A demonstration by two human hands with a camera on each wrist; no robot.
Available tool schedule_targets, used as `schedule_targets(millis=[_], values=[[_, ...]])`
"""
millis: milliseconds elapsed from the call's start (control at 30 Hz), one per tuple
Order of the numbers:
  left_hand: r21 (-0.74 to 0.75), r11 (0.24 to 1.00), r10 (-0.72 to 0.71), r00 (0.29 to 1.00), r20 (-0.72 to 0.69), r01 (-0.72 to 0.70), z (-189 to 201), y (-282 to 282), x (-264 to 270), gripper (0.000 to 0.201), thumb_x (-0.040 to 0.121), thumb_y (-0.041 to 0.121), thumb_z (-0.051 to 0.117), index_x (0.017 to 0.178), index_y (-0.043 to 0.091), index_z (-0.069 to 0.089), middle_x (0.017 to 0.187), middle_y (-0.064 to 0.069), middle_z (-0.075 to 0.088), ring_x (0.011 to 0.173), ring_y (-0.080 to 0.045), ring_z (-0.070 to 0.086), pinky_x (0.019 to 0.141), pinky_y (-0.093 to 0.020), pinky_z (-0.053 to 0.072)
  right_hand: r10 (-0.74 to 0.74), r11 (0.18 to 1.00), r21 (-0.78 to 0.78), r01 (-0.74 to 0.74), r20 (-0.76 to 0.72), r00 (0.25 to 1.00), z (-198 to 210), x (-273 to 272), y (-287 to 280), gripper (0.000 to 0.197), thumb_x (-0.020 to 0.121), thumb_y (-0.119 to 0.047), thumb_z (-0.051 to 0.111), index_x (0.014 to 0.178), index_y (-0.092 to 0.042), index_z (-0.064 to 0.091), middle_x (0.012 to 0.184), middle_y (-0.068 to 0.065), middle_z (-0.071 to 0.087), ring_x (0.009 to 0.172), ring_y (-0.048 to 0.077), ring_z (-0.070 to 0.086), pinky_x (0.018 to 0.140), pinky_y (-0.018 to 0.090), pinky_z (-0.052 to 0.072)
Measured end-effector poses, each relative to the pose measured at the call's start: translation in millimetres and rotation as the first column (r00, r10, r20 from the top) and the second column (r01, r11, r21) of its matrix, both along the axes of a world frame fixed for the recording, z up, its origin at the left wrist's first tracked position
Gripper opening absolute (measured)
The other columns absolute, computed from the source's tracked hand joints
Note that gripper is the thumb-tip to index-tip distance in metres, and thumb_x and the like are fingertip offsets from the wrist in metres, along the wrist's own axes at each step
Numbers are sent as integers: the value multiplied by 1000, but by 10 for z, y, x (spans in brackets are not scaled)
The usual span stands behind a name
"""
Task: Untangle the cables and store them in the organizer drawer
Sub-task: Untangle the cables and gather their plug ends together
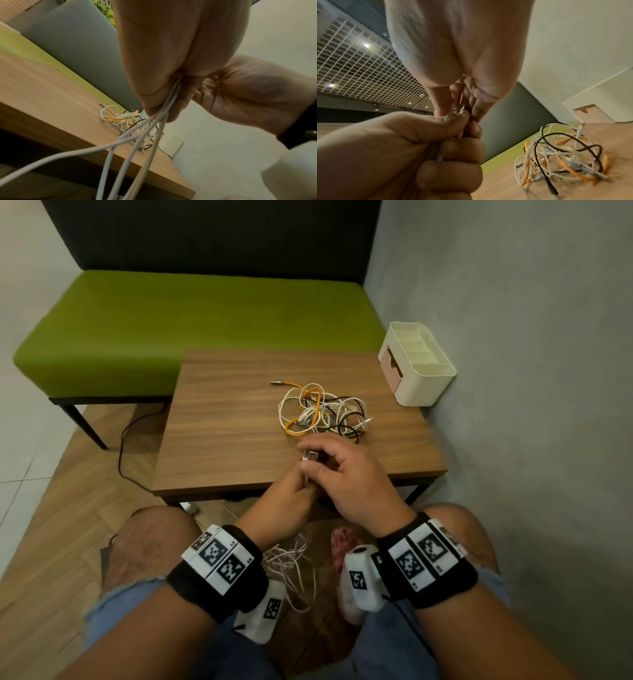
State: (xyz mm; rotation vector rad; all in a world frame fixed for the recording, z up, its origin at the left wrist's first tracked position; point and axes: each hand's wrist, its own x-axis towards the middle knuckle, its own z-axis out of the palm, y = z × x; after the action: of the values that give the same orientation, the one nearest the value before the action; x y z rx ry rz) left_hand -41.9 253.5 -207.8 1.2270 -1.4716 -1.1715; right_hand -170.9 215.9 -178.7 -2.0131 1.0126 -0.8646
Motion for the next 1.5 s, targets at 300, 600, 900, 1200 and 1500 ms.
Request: schedule_targets(millis=[300, 600, 900, 1200, 1500], values=[[192, 981, 23, 1000, 15, -25, -61, -459, 92, 25, 97, 2, 43, 86, 16, 61, 65, 8, 59, 60, -6, 52, 59, -29, 41, 95, 994, 56, -93, -29, 995, -195, -43, -571, 39, 92, -24, 67, 131, -20, 63, 139, -3, 58, 131, 1, 48, 113, 23, 35], [230, 970, 51, 990, 134, -81, -81, -839, 257, 25, 102, 13, 41, 80, 22, 50, 50, 13, 42, 44, -2, 33, 44, -20, 29, 34, 993, 116, -32, -8, 999, -255, 141, -969, 33, 92, -29, 67, 124, -22, 68, 122, -8, 68, 112, 0, 59, 97, 18, 46], [235, 904, 384, 920, -81, -356, -161, -1465, 687, 30, 105, 30, 38, 76, 23, 38, 58, 6, 30, 43, -7, 24, 44, -22, 20, -88, 995, 2, 95, -367, 926, -380, 312, -1648, 17, 93, -27, 64, 105, -22, 74, 108, -9, 64, 105, 14, 56, 89, 29, 43], [195, 912, 388, 912, -130, -360, -487, -1935, 845, 33, 105, 23, 37, 72, 23, 36, 57, 6, 31, 44, -4, 26, 40, -19, 22, -181, 971, -240, -17, -776, 604, -697, 553, -1991, 25, 90, -29, 60, 113, -28, 69, 114, -1, 55, 108, 27, 47, 87, 41, 38], [286, 905, 375, 908, -185, -315, -579, -2076, 932, 33, 105, 25, 39, 72, 22, 38, 57, 5, 32, 42, -6, 26, 41, -20, 21, -165, 982, -169, 87, -531, 831, -801, 423, -2087, 14, 79, -34, 74, 91, -28, 68, 96, -10, 65, 99, 20, 52, 87, 45, 42]])
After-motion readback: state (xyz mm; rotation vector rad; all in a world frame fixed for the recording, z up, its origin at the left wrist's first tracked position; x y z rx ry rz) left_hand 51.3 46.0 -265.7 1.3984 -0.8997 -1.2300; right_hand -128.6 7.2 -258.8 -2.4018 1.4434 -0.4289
